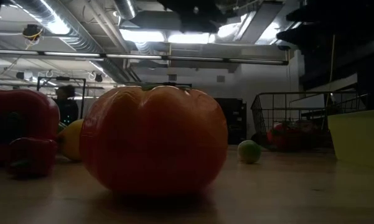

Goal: Sort produce into baskets
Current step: Put the right green mushroom into the yellow basket

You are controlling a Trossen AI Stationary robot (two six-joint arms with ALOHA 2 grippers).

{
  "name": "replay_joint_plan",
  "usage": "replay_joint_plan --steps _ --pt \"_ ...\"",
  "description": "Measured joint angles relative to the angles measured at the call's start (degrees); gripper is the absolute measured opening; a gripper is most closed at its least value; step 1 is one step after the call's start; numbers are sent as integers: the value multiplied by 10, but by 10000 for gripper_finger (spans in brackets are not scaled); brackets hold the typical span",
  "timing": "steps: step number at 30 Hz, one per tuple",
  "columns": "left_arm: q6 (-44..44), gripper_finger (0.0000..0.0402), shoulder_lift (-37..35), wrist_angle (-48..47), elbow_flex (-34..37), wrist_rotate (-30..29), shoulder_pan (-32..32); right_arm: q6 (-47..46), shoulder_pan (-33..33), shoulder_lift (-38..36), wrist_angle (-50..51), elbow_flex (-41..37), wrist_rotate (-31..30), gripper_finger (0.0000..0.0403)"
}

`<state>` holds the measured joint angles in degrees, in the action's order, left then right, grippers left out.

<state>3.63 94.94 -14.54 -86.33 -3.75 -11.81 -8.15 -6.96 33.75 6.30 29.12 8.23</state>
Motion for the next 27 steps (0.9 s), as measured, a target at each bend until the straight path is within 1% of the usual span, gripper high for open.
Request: replay_joint_plan --steps 2,5,9,11,14,20,23,27 --pt "-8 251 -26 -53 10 -2 0 12 8 52 12 30 15 269" --pt "-22 251 -63 -116 27 -7 3 28 37 125 22 66 19 269" --pt "-37 251 -109 -163 60 -9 14 42 86 213 18 111 19 269" --pt "-49 251 -137 -171 80 -12 18 42 110 254 20 129 14 269" --pt "-63 251 -172 -186 115 -20 26 42 145 313 18 153 -10 269" --pt "-97 251 -245 -182 181 -27 42 41 199 421 12 185 -56 269" --pt "-108 250 -266 -179 210 -29 52 41 219 466 12 194 -86 269" --pt "-127 250 -274 -177 239 -29 67 41 236 520 6 199 -107 269"
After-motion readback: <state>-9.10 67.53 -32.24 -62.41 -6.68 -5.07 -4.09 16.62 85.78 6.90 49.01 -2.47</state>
